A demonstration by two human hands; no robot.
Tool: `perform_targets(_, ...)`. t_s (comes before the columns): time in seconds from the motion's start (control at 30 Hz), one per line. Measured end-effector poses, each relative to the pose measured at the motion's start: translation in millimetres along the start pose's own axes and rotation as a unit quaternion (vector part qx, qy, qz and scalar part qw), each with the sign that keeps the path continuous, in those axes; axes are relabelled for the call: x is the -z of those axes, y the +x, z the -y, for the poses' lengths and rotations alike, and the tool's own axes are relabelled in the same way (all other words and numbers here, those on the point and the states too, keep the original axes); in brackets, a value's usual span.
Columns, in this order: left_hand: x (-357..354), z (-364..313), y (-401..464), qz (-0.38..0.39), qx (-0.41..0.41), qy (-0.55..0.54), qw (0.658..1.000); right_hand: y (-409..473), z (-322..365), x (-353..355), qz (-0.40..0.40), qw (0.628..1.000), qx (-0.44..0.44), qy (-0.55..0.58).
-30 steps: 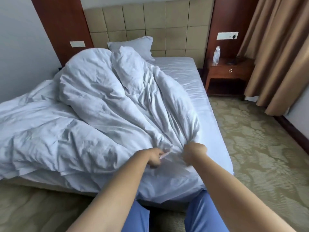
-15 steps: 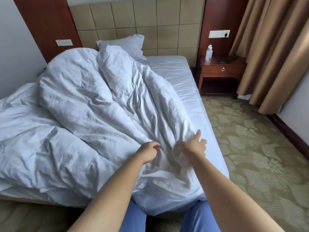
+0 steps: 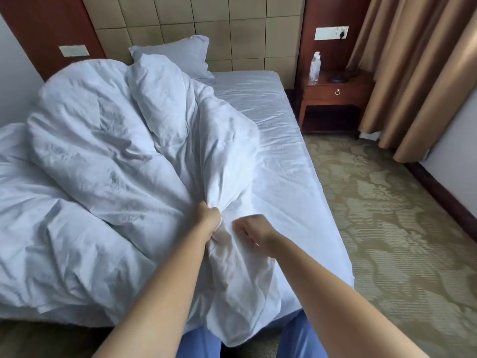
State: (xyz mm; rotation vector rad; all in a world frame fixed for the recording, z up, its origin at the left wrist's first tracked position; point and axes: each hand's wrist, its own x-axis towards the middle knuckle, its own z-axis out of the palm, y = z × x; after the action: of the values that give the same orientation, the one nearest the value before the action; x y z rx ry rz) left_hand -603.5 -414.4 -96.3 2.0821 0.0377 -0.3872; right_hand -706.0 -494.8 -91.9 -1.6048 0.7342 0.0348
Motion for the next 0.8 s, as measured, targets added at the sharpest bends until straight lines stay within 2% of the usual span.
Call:
perform_targets(0.07,-5.3,-3.9,4.0,-0.012,-0.002,0.001,1.000,21.1,-3.8,6.1,-0.106,0.992,-0.017,-0.065)
perform_targets(0.13,-8.3,-10.7,6.5,-0.011,0.010,-0.007,1.000,28.5,-8.0,7.3,-0.081,0.991,-0.098,-0.043)
perform_targets(0.2,-4.6,-16.8,9.1,-0.008,0.037,-0.022,0.999,32.2,-7.8,5.7,-0.011,0.988,-0.136,0.073)
perform_targets(0.33,12.6,-18.1,21.5,0.022,0.070,0.004,0.997,51.5,0.8,-4.3,0.031,0.966,-0.136,0.216)
perform_targets(0.4,17.9,-23.8,15.4,0.108,0.061,0.017,0.992,64.1,7.8,-8.4,0.034,0.963,-0.112,0.241)
perform_targets(0.47,24.1,-29.1,5.9,0.118,0.044,-0.016,0.992,50.6,26.8,-4.6,0.022,0.960,-0.098,0.261)
perform_targets(0.53,25.2,-29.1,0.5,0.076,0.066,-0.047,0.994,34.4,41.9,4.7,-0.030,0.964,-0.065,0.257)
perform_targets(0.67,18.7,-42.1,-23.3,0.033,0.015,-0.084,0.996,16.6,65.3,33.6,-0.207,0.971,0.042,0.114)
perform_targets(0.8,20.0,-81.6,-50.1,0.023,-0.060,-0.118,0.991,-20.7,100.8,65.1,-0.296,0.944,0.119,-0.079)
